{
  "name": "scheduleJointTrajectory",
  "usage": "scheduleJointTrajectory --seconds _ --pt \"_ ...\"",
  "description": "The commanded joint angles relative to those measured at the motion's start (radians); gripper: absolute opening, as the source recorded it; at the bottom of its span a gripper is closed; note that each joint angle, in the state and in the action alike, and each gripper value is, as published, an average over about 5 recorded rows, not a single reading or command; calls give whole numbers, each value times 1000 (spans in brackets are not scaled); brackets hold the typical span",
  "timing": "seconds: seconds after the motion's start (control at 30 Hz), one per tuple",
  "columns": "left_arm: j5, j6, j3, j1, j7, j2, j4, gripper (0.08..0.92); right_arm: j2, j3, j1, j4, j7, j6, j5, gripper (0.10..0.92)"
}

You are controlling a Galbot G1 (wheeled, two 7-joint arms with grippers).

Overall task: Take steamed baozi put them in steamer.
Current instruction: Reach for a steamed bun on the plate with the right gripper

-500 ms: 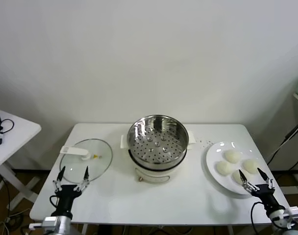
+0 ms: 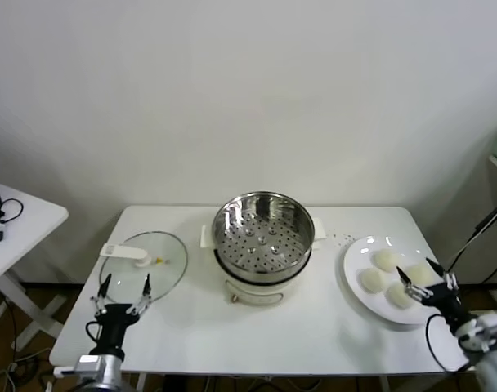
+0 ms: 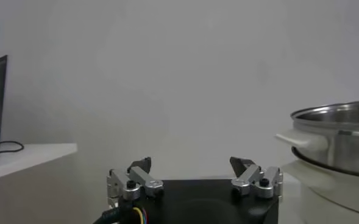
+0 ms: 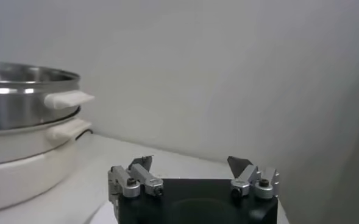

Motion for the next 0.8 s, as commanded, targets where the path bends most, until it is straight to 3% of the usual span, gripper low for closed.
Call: scheduleJointTrajectory --seconds 0.03,0.2,0.37,0.53,0.8 --pt "20 19 6 2 8 1 -10 823 -276 -277 430 -211 -378 -71 -195 823" --pt "20 17 -1 4 31 7 -7 823 -272 -646 848 -397 -622 16 -360 823" --pt "19 22 -5 1 32 10 -1 823 -226 -1007 1196 -509 -756 46 -464 823" --pt "20 34 -5 -3 30 10 -5 823 -158 -1221 1373 -606 -817 78 -557 823" --pt "29 57 -2 -10 31 14 -19 823 -54 -1277 1403 -734 -826 142 -709 823"
